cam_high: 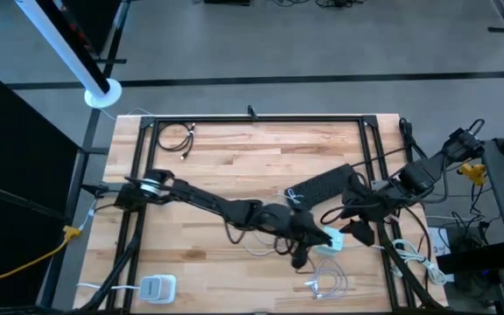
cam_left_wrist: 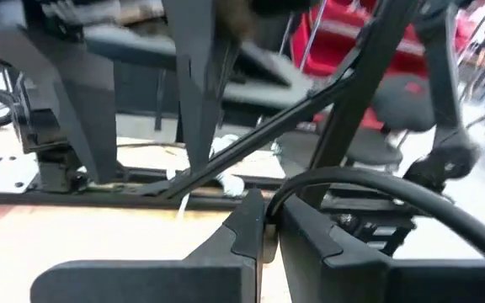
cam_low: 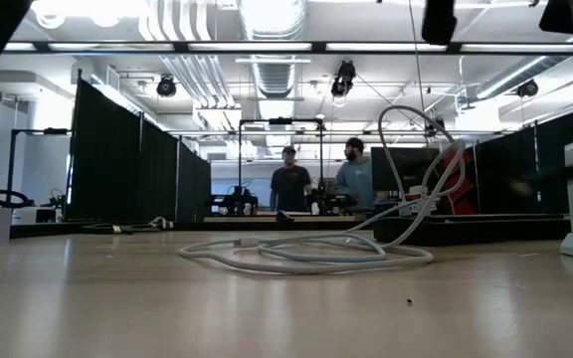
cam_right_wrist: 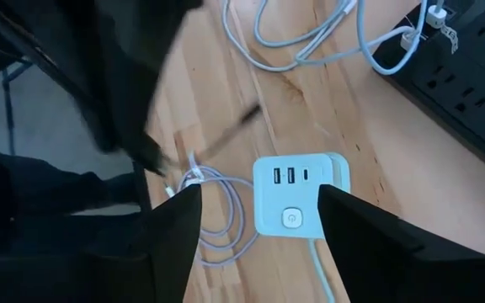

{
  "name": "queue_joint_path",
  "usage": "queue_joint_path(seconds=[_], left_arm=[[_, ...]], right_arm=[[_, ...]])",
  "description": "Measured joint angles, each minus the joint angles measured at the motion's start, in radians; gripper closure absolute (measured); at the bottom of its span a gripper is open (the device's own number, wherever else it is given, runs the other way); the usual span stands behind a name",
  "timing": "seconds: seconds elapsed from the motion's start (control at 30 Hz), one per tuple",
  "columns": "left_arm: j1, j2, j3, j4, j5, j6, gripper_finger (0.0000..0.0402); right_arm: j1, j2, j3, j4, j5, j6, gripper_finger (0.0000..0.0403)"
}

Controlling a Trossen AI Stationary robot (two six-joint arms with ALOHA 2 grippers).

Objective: Plug in charger cables
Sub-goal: Insert the top right black charger cable into the right white outlet extension

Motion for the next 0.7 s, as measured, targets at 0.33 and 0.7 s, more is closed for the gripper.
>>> queue_joint_path(seconds=[0.33,0.7], left_arm=[[0.001,0.027,0.078,-0.091,0.022,0.000,0.0387],[0.012,0.026,0.079,-0.083,0.023,0.012,0.0387]], right_arm=[[-0.002,-0.098,0.000,-0.108,0.061,-0.050,0.0198],[-0.002,-0.135,0.000,-0.444,0.139,0.178,0.0199]])
